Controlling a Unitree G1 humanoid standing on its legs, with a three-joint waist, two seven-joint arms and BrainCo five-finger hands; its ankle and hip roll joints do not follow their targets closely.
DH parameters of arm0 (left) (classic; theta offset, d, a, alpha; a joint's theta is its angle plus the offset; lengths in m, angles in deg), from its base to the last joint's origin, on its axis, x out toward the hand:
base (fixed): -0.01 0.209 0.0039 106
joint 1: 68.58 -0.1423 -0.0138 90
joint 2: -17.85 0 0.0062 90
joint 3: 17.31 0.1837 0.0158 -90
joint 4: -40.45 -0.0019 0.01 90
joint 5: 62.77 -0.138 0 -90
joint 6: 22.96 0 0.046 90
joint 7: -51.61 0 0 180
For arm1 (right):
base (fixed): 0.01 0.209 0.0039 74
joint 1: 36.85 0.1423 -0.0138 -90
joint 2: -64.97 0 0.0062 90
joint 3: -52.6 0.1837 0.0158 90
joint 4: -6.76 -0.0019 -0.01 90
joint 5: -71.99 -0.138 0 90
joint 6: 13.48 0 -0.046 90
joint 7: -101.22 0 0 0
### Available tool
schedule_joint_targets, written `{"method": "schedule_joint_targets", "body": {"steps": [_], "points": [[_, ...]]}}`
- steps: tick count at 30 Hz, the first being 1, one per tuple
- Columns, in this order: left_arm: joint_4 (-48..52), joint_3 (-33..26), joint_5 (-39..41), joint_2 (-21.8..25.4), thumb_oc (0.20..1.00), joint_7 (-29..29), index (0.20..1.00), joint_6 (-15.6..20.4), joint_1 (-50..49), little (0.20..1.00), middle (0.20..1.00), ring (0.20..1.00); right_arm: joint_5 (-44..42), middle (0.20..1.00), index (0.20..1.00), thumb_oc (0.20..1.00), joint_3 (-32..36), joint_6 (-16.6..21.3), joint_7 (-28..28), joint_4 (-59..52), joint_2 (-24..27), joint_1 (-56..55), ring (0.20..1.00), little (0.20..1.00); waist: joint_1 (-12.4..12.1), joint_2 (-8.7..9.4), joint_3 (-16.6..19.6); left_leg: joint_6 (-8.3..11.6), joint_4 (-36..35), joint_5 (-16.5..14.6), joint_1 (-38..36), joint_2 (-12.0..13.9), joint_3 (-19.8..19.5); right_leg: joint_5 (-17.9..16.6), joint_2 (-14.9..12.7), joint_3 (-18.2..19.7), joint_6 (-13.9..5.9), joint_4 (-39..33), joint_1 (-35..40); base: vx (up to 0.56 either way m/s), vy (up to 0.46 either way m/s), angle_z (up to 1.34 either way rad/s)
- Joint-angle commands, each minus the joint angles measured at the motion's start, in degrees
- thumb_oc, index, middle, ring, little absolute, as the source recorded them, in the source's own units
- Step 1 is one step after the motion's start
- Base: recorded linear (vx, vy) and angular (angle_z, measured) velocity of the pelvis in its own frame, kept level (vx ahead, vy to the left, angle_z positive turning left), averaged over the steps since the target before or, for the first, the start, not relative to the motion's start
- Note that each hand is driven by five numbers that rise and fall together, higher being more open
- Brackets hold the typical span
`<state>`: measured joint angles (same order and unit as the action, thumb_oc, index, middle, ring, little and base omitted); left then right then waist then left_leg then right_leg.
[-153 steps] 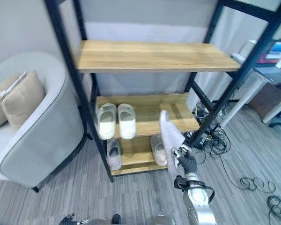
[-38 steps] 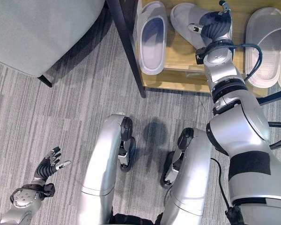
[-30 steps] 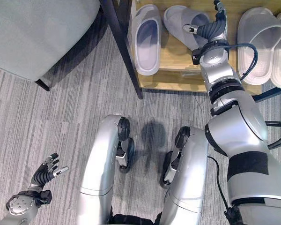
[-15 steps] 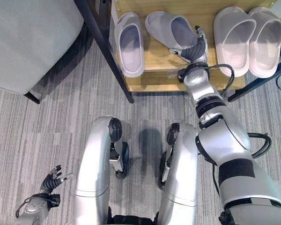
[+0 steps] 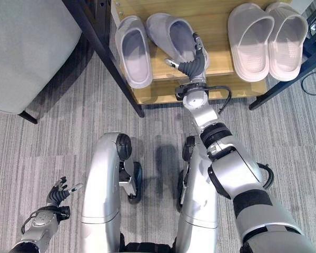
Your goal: Arrange the slippers neatly on the shoe rack.
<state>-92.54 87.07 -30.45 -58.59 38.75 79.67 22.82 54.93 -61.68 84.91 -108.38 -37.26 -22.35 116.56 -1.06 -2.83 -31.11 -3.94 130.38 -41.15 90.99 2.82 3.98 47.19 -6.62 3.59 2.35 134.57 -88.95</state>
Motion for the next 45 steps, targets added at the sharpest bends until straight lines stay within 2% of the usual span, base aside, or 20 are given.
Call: {"method": "schedule_joint_targets", "body": {"steps": [1,4,6,15,23,29,32,36,39,45], "points": [[3.49,0.69,-2.29,1.34,1.000,-2.79,1.000,0.76,-3.15,1.000,1.000,1.000,4.69,1.000,1.000,1.000,0.77,1.78,-3.04,-5.89,-2.48,-1.96,1.000,1.000,-3.02,-0.28,1.74,-0.97,2.14,-5.43,-1.04,-2.60,-6.05,-9.43,1.07,10.13,3.30,0.09,-0.23,0.03,-0.040,-0.07],[3.41,0.50,-3.95,0.41,1.000,-3.83,1.000,0.33,-2.82,1.000,1.000,1.000,9.75,1.000,1.000,1.000,2.21,0.73,-4.19,-15.66,-4.48,-7.96,1.000,1.000,-2.52,-0.23,2.26,-1.20,3.32,-5.89,-1.04,-2.45,-5.62,-9.34,1.19,10.81,3.19,1.43,-0.25,0.04,-0.049,-0.01],[2.88,0.76,-5.22,-0.11,1.000,-4.20,1.000,-0.05,-2.27,1.000,1.000,1.000,8.32,1.000,1.000,1.000,1.58,0.82,-2.67,-19.48,-6.74,-11.15,1.000,1.000,-2.22,-0.33,2.30,-1.29,4.57,-6.05,-1.04,-2.40,-5.39,-9.55,1.47,11.30,3.07,2.52,-0.54,0.02,-0.043,-0.02],[0.03,0.36,-5.86,-1.10,1.000,-4.93,1.000,0.08,-0.64,1.000,1.000,1.000,7.12,1.000,1.000,1.000,-0.90,2.88,-0.23,-22.91,-7.26,-12.85,1.000,1.000,-1.98,-0.39,2.21,-1.05,5.46,-5.80,-1.04,-2.65,-5.60,-9.40,1.61,11.67,3.23,3.77,-0.59,0.00,-0.007,0.00],[-5.18,0.06,-7.18,-2.92,1.000,-5.59,1.000,1.46,0.82,1.000,1.000,1.000,15.83,1.000,1.000,1.000,-0.95,5.04,-1.61,-28.13,-2.25,-9.74,1.000,1.000,-2.01,0.14,2.93,-0.67,5.43,-5.45,-1.04,-2.73,-5.92,-9.59,1.70,11.45,2.96,3.99,-0.53,0.00,-0.021,0.01],[-7.64,-0.17,-7.52,-3.16,1.000,-5.15,1.000,2.17,1.55,1.000,1.000,1.000,19.79,1.000,1.000,1.000,1.36,4.96,-3.12,-30.21,4.39,-6.89,1.000,1.000,-1.68,0.82,3.48,-0.48,5.56,-5.52,-1.04,-2.84,-6.37,-9.46,1.56,11.49,2.83,4.30,-0.65,0.02,-0.029,0.00],[-9.22,0.36,-7.49,-3.29,1.000,-4.49,1.000,2.76,1.55,1.000,1.000,1.000,20.62,1.000,1.000,1.000,1.39,3.81,-4.47,-22.11,8.57,-3.63,1.000,1.000,-1.98,0.88,3.18,-0.41,5.95,-5.73,-1.04,-2.87,-6.64,-9.45,1.43,11.55,2.73,4.62,-0.75,0.01,-0.021,0.00],[-11.06,1.39,-6.58,-3.09,1.000,-4.15,1.000,3.45,1.53,1.000,1.000,1.000,20.37,1.000,1.000,1.000,-3.00,2.65,-5.46,-8.90,10.21,4.52,1.000,1.000,-2.88,0.61,3.04,-0.41,6.04,-5.97,-1.04,-2.75,-6.90,-9.29,1.34,11.71,2.75,4.93,-0.90,0.00,0.000,0.00],[-12.63,2.68,-5.77,-2.83,1.000,-3.50,1.000,3.73,1.64,1.000,1.000,1.000,16.05,1.000,1.000,1.000,-6.41,2.39,-4.00,3.61,8.31,10.02,1.000,1.000,-3.58,0.22,3.10,-0.30,6.09,-6.04,-1.04,-2.85,-7.07,-9.30,1.20,11.58,2.69,4.86,-0.78,0.00,0.000,0.00],[-12.83,3.16,-3.99,-2.52,1.000,-2.77,1.000,3.56,1.42,1.000,1.000,1.000,6.09,1.000,1.000,1.000,-5.57,3.38,-1.43,12.07,4.91,11.74,1.000,1.000,-3.93,-0.11,3.12,-0.12,6.06,-6.20,-1.04,-3.18,-7.01,-9.34,1.11,11.83,2.55,5.12,-0.33,0.00,0.000,0.00]]}}
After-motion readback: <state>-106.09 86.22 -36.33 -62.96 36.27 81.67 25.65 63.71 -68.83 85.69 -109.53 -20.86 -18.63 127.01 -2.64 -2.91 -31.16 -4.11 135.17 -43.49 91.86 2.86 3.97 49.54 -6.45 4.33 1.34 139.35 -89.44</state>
